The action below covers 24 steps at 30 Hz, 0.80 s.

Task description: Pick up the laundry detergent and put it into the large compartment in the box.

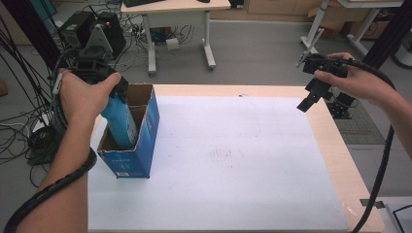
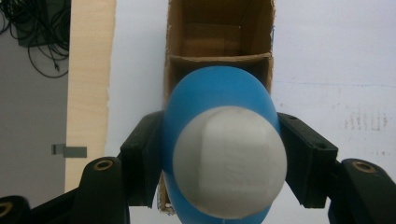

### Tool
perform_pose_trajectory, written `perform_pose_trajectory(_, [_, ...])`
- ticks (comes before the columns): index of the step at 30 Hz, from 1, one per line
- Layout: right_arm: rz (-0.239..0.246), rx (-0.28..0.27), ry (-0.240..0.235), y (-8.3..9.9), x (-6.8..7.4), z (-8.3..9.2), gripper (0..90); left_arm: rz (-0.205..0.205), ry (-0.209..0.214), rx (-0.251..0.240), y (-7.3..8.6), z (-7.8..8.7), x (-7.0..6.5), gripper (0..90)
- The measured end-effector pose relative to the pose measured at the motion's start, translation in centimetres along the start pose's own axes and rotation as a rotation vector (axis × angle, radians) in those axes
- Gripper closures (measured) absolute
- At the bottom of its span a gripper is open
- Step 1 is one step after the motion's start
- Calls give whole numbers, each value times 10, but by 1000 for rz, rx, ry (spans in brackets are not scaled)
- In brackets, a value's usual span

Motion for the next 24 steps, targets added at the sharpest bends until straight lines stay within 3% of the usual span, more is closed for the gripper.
perform_pose_trajectory(24, [-11,7,-14,2,-3,-12,45,-14,0,32,16,-45,-2,380])
Point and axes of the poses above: each handheld gripper's, and its own axes: z roughly backward along the jaws, y roughly out of its underside, x roughly to its left, the point moved 2 cm from there along -z, roughly forward along the jaws, and after that the axes turned 10 degrees about -x, right-handed, at the moved point
